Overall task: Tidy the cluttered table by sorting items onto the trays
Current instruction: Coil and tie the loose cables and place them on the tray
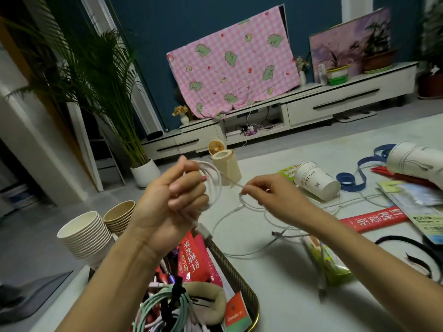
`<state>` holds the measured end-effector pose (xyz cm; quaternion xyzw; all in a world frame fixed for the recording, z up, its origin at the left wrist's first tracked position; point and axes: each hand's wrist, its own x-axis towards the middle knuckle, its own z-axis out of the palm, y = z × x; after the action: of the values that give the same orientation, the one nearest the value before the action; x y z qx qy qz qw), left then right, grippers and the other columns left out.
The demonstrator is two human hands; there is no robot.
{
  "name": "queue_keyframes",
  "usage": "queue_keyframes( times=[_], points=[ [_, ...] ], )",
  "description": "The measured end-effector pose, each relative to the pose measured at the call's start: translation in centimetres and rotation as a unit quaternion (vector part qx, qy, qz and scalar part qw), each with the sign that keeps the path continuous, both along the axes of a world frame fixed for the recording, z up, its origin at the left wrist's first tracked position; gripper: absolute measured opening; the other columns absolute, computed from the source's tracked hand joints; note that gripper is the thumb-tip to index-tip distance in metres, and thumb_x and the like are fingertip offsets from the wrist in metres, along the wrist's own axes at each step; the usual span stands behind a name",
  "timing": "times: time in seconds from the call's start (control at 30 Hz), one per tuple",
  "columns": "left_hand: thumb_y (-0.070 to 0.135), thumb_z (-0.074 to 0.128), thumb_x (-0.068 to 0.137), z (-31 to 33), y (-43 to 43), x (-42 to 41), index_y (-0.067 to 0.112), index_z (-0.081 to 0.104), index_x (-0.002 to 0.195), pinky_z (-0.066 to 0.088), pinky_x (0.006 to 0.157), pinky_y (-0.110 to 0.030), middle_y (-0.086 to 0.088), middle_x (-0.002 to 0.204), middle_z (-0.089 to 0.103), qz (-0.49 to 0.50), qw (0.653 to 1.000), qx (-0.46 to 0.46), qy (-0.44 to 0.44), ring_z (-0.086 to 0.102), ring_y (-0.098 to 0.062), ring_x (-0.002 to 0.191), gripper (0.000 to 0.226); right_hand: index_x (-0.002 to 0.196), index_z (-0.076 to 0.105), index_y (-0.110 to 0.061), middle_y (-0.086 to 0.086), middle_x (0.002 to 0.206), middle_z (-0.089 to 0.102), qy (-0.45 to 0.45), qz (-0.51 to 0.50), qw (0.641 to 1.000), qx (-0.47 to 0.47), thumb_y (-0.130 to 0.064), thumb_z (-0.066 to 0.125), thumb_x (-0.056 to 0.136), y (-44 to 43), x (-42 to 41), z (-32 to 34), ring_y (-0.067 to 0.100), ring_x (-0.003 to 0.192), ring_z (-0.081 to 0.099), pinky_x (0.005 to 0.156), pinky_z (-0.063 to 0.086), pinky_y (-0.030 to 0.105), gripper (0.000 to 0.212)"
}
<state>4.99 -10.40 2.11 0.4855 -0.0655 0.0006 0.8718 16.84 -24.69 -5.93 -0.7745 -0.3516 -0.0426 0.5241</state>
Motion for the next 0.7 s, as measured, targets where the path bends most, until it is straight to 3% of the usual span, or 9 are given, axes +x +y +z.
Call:
queue_keyframes(
  times=[0.07,0.13,0.23,0.33,0.4,0.5,0.6,0.7],
  points=[
    [0.029,0.033,0.099,-0.3,0.0,1.1,0.015,0.052,0.069,0.031,0.034,-0.012,0.007,0.039,0.039,0.119,0.990,0.069,-0.013,0.032,-0.001,0.029,0.038,0.096,0.068,-0.019,0.002,0.091,0.068,-0.124,-0.026,0.980,-0.151,-0.030,0.048,0.096,0.8,-1.5,0.3,0.020,0.084,0.059,0.067,0.041,0.030,0.023],
    [0.028,0.031,0.100,-1.2,-0.2,2.3,0.011,0.050,0.078,0.040,0.039,-0.014,0.004,0.044,0.052,0.215,0.955,0.201,-0.023,0.049,-0.005,0.037,0.034,0.097,0.062,-0.019,0.004,0.097,0.064,-0.233,-0.024,0.945,-0.228,-0.033,0.040,0.097,1.4,-3.3,0.5,0.026,0.091,0.057,0.064,0.032,0.029,0.026],
    [0.022,0.027,0.102,-3.0,-0.9,3.2,0.008,0.048,0.077,0.047,0.047,-0.015,-0.001,0.055,0.067,0.255,0.896,0.362,-0.031,0.064,-0.010,0.052,0.035,0.094,0.060,-0.016,0.006,0.096,0.061,-0.298,0.021,0.928,-0.221,-0.030,0.039,0.097,1.7,-5.6,1.2,0.027,0.091,0.057,0.062,0.032,0.030,0.025],
    [0.025,0.033,0.100,-4.8,-1.3,3.5,0.013,0.056,0.072,0.042,0.054,-0.015,0.008,0.053,0.061,0.230,0.848,0.476,-0.018,0.056,-0.005,0.055,0.038,0.101,0.064,-0.018,0.005,0.106,0.061,-0.325,0.041,0.923,-0.202,-0.025,0.046,0.093,1.4,-6.0,2.0,0.025,0.094,0.058,0.065,0.036,0.031,0.021],
    [0.026,0.039,0.099,-5.2,-1.3,3.4,0.017,0.059,0.065,0.040,0.054,-0.021,0.008,0.052,0.058,0.215,0.856,0.470,0.022,0.053,-0.009,0.055,0.040,0.103,0.065,-0.022,0.002,0.108,0.063,-0.323,0.050,0.926,-0.189,-0.025,0.047,0.092,1.0,-5.8,2.4,0.023,0.095,0.058,0.066,0.035,0.029,0.021],
    [0.017,0.043,0.096,-4.9,-1.1,2.8,0.019,0.066,0.056,0.044,0.046,-0.015,0.004,0.048,0.063,0.170,0.859,0.480,0.047,0.059,-0.008,0.045,0.046,0.092,0.071,-0.025,-0.005,0.092,0.067,-0.282,0.072,0.944,-0.153,-0.030,0.058,0.088,0.3,-5.2,3.1,0.015,0.085,0.059,0.067,0.041,0.027,0.015],
    [0.020,0.040,0.097,-4.4,-1.0,1.9,0.012,0.065,0.076,0.054,0.060,-0.031,-0.008,0.051,0.063,0.093,0.882,0.456,0.070,0.062,-0.023,0.050,0.034,0.081,0.075,-0.018,-0.010,0.070,0.061,-0.187,0.112,0.972,-0.090,-0.026,0.072,0.079,-0.2,-4.2,3.5,0.006,0.068,0.055,0.066,0.045,0.027,0.010],
    [0.026,0.034,0.099,-4.2,-1.1,1.5,0.008,0.050,0.063,0.042,0.040,-0.020,-0.001,0.038,0.041,0.055,0.929,0.354,0.097,0.044,-0.013,0.033,0.043,0.076,0.075,-0.008,0.004,0.071,0.070,-0.090,0.159,0.983,0.004,-0.014,0.077,0.074,-0.4,-3.6,3.7,0.014,0.069,0.062,0.067,0.049,0.029,0.007]
  ],
)
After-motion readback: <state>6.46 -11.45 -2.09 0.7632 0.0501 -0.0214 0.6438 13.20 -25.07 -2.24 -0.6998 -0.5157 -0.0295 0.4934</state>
